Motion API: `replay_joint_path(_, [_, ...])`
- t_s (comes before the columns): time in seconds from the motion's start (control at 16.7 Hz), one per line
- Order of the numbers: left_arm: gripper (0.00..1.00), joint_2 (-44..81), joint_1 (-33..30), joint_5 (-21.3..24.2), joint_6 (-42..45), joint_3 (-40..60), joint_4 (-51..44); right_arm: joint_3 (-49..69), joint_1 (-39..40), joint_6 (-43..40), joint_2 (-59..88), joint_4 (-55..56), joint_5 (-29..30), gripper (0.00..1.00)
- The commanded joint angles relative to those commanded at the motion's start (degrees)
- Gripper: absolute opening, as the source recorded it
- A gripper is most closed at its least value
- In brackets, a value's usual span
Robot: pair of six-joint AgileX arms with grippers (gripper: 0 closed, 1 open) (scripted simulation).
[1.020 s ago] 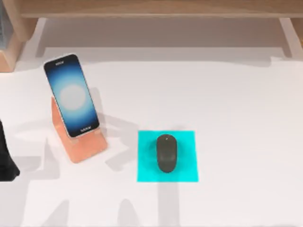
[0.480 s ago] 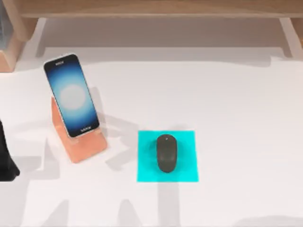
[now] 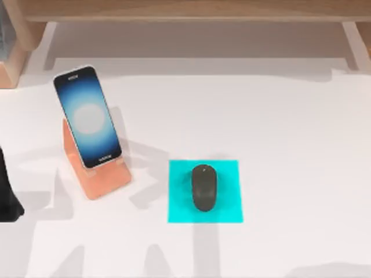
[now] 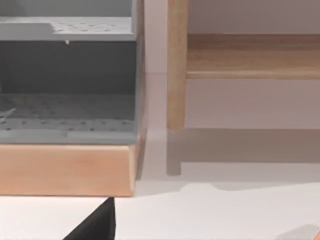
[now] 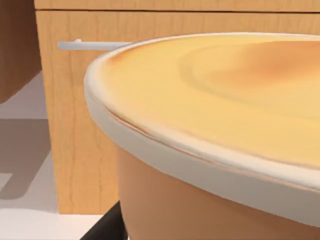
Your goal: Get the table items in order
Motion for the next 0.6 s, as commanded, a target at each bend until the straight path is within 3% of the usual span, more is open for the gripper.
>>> replay_joint_path(0.54, [1.0,0.0,0.0,0.0,0.0,0.0,0.0,0.0,0.0,0.0,0.0,0.0,0.0,0.02])
replay_joint_path(0.6, [1.0,0.0,0.0,0.0,0.0,0.0,0.0,0.0,0.0,0.0,0.0,0.0,0.0,0.0])
